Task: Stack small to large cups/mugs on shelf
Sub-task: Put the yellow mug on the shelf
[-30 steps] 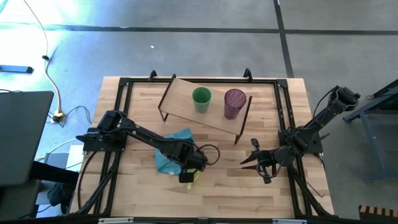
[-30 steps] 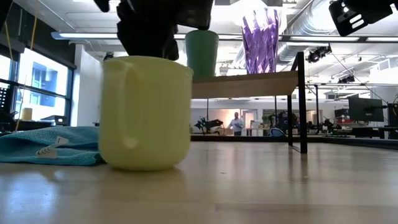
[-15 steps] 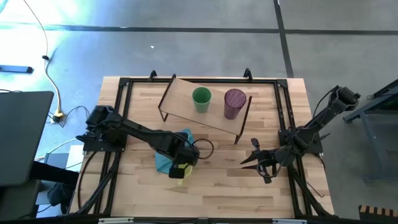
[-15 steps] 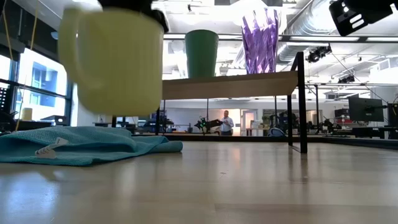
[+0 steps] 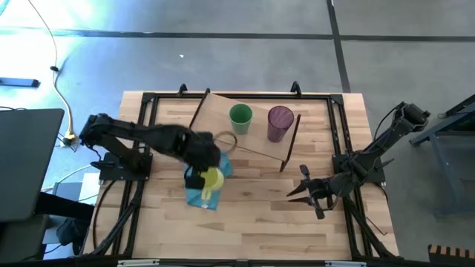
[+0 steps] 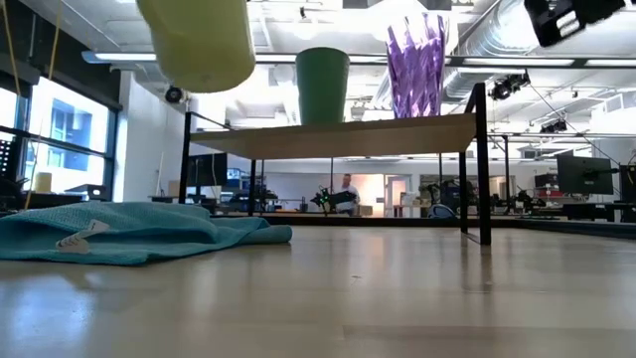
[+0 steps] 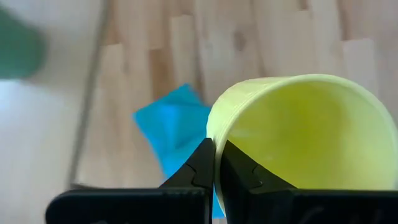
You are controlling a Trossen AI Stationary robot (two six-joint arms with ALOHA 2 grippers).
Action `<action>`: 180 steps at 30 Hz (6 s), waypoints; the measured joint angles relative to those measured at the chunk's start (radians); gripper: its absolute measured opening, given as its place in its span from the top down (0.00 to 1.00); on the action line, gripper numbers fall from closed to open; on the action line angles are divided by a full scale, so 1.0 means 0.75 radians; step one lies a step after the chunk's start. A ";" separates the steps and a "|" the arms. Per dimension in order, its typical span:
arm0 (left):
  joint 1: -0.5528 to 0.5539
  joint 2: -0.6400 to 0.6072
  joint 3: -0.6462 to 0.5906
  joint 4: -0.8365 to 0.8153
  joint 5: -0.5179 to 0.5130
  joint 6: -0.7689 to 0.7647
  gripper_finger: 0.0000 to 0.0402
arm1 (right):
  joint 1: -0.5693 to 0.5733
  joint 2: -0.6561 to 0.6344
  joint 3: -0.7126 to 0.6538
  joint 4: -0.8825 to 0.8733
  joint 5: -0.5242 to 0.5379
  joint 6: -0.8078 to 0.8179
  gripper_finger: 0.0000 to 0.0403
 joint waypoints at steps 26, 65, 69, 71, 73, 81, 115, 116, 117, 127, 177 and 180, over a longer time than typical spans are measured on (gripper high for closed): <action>0.955 -0.122 0.000 0.005 0.253 0.869 1.00 | -0.003 -0.340 0.000 0.205 0.013 -0.559 0.83; 1.098 0.368 0.547 -0.217 0.280 1.049 1.00 | -0.174 -0.370 0.000 -0.047 -0.129 -0.422 0.83; 1.106 0.370 0.547 -0.231 0.290 1.074 1.00 | -0.174 -0.370 0.000 -0.050 -0.134 -0.422 0.83; 1.108 0.370 0.547 -0.231 0.297 1.076 1.00 | -0.174 -0.370 0.000 -0.050 -0.139 -0.422 0.83; 1.108 0.370 0.547 -0.231 0.298 1.077 1.00 | -0.174 -0.370 0.000 -0.050 -0.139 -0.423 0.83; 1.105 0.370 0.547 -0.231 0.302 1.112 1.00 | -0.174 -0.370 -0.001 -0.050 -0.140 -0.423 0.83; 1.096 0.453 0.613 -0.247 0.339 1.140 1.00 | -0.174 -0.369 -0.001 -0.109 -0.170 -0.389 0.83; 1.094 0.454 0.620 -0.247 0.342 1.136 1.00 | -0.174 -0.369 -0.001 -0.109 -0.170 -0.389 0.83; 1.094 0.454 0.625 -0.246 0.341 1.136 1.00 | -0.174 -0.369 -0.001 -0.109 -0.170 -0.389 0.83; 1.087 0.481 0.634 -0.309 0.310 1.126 1.00 | -0.174 -0.369 -0.010 -0.109 -0.170 -0.381 0.83; 1.041 0.482 0.634 -0.250 0.327 1.107 0.92 | -0.174 -0.359 -0.011 -0.153 -0.174 -0.306 0.83; 1.041 0.482 0.634 -0.250 0.327 1.111 0.93 | -0.174 -0.359 -0.011 -0.153 -0.174 -0.307 0.83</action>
